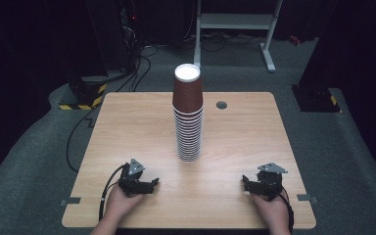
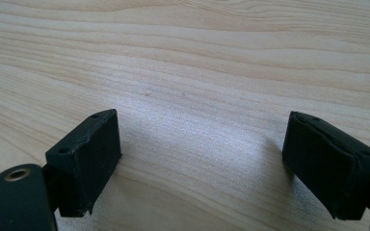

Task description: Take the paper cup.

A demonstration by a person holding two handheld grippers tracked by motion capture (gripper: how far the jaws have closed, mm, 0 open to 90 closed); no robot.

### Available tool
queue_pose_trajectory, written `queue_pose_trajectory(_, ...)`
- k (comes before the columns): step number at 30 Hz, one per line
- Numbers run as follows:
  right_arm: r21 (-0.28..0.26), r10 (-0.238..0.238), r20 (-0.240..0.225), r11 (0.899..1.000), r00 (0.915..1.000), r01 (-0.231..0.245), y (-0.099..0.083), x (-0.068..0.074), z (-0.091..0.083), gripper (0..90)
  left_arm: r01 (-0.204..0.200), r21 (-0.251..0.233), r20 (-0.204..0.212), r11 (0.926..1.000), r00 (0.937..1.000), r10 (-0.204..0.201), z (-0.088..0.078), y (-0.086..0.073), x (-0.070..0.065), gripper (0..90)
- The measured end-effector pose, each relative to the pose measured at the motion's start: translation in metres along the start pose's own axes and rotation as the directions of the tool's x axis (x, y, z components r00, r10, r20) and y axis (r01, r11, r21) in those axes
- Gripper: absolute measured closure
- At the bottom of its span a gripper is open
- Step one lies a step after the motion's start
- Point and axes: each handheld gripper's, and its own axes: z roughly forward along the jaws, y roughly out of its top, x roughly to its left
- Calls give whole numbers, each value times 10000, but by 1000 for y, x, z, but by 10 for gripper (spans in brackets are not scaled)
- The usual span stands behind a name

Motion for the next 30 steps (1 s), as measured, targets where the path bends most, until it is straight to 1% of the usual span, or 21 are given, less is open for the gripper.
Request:
queue_pose_trajectory(3, -14, -11, -22, 10000, 10000, 11, 0, 0, 0, 131, 33, -4, -21, 10000, 10000, -33, 0, 0, 0, 129)
queue_pose_trajectory(10, -5, -18, -21, 10000, 10000, 18, 0, 0, 0, 130, -32, -1, -15, 10000, 10000, 32, 0, 0, 0, 131)
queue_pose_trajectory(16, -5, -18, -26, 10000, 10000, 18, 0, 0, 0, 131, 24, -5, -40, 10000, 10000, -24, -1, 0, -1, 135)
queue_pose_trajectory(21, -4, -16, -25, 10000, 10000, 16, 0, 0, 0, 131, 161, -35, -248, 9999, 9996, -162, -1, -1, -4, 141)
queue_pose_trajectory(23, -1, -32, -39, 10000, 10000, 32, 0, 0, 0, 131, 118, -56, -538, 9999, 9985, -121, -2, -1, -5, 127)
queue_pose_trajectory(24, -2, -37, -43, 10000, 10000, 37, 0, 0, 0, 131, 90, -65, -584, 9999, 9982, -94, -2, -2, -6, 127)
queue_pose_trajectory(25, 0, -37, -43, 10000, 10000, 37, 0, 0, 0, 131, 178, -86, -637, 9998, 9978, -183, -3, -2, -6, 127)
queue_pose_trajectory(26, 0, -37, -43, 10000, 10000, 37, 0, 0, 0, 131, 178, -86, -637, 9998, 9978, -183, -3, -2, -6, 128)
queue_pose_trajectory(28, -8, -38, -50, 10000, 10000, 38, 0, 0, 0, 131, 372, -61, -650, 9993, 9972, -375, -3, -3, -5, 128)
queue_pose_trajectory(30, 3, -32, -48, 10000, 10000, 32, 0, 0, 0, 132, 402, -22, -630, 9992, 9972, -403, -4, -3, -4, 132)
